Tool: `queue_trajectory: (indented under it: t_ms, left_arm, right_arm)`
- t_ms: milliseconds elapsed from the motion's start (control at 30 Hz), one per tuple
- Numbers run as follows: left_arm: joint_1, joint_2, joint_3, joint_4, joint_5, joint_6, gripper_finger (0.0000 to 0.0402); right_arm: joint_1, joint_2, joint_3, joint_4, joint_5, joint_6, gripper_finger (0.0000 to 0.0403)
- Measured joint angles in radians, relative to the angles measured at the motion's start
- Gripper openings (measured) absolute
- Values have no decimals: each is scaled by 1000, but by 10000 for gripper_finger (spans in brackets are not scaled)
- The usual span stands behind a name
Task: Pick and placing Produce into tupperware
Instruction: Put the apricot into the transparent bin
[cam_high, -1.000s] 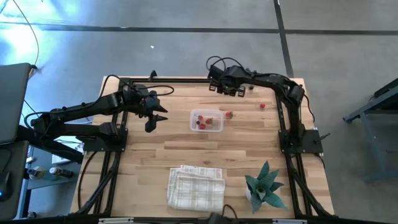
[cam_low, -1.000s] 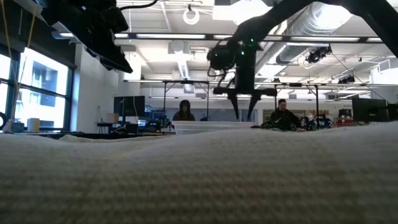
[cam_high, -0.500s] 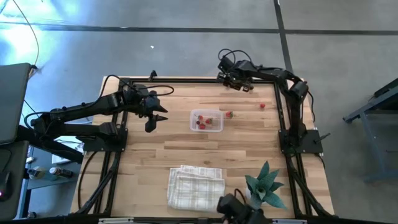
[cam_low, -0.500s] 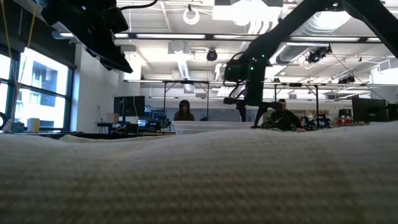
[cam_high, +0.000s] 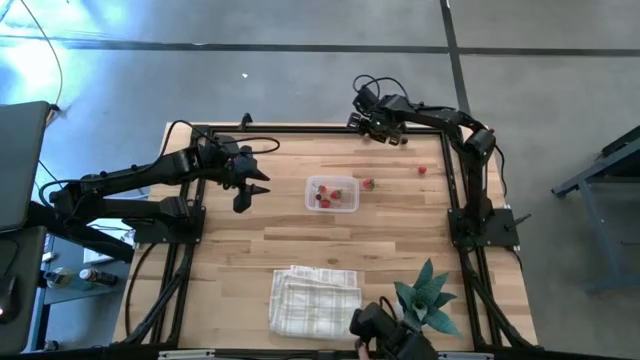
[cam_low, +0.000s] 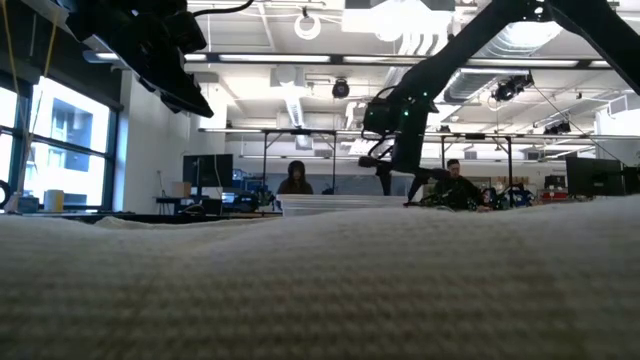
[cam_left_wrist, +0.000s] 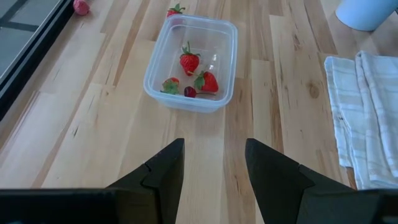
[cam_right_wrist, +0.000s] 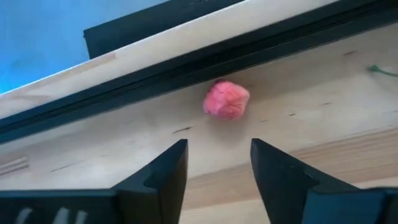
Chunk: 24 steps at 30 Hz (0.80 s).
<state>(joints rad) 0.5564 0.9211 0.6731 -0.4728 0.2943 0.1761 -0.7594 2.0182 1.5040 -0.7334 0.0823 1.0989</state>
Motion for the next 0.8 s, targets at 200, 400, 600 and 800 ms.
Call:
queue_trajectory:
  t_ms: [200, 400, 600, 800]
  left_arm:
    - [0, 0, 0, 0, 0, 0, 159]
    - [0, 0, 0, 0, 0, 0, 159]
    - [0, 0, 0, 0, 0, 0, 159]
    - [0, 0, 0, 0, 0, 0, 159]
  right_arm:
    - [3, 0, 0, 1, 57, 23, 203]
    - [15, 11, 0, 28, 103, 19, 204]
    - [20, 75, 0, 41, 71, 18, 204]
    - [20, 91, 0, 55, 74, 0, 204]
